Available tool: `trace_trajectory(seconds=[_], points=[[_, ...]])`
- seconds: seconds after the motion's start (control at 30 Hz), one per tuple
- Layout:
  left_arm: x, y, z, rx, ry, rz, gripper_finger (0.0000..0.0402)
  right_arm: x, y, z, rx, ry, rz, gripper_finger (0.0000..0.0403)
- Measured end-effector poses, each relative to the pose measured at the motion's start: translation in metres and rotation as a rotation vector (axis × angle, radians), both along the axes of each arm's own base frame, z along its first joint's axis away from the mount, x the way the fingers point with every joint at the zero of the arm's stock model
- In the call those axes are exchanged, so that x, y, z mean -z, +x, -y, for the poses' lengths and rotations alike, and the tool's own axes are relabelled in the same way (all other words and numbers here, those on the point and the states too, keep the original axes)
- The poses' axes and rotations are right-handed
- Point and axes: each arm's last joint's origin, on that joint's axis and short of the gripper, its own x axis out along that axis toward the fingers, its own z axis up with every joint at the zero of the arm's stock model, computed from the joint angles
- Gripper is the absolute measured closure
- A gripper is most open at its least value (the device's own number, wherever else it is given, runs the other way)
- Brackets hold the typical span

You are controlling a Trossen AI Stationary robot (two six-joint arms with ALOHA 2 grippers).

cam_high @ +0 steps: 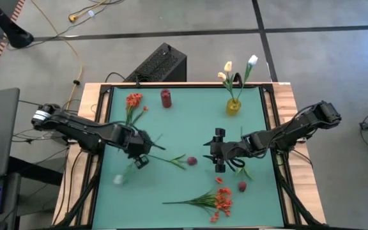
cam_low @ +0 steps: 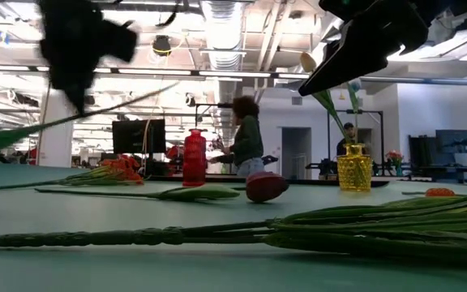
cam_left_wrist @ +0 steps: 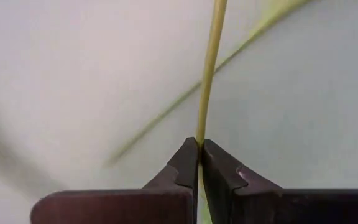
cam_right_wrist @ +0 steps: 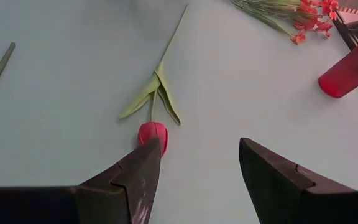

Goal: Sort flowers into vase by color
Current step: Put the white flower into the yellow vase

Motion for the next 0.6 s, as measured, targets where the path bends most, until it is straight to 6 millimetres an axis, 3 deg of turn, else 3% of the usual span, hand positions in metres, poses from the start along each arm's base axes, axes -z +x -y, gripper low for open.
trace_trajectory(seconds=[0.13, 0.27, 0.47, 0.6], points=[[-0.015, 0.028, 0.0, 0.093, -0.088, 0.311, 0.0401, -0.002, 0.001, -0.001, -0.027, -0.025, 0.014, 0.0161], [-0.029, 0.047, -0.005, 0.143, -0.224, 0.533, 0.0401, -0.009, 0.006, -0.002, -0.156, -0.199, 0.074, 0.0161], [-0.031, 0.05, -0.018, 0.003, -0.314, 0.543, 0.0401, -0.025, 0.012, -0.012, -0.439, -0.697, 0.183, 0.0161], [-0.031, 0.05, -0.021, -0.062, -0.356, 0.535, 0.0401, -0.031, 0.018, -0.013, -0.489, -0.897, 0.245, 0.0161]])
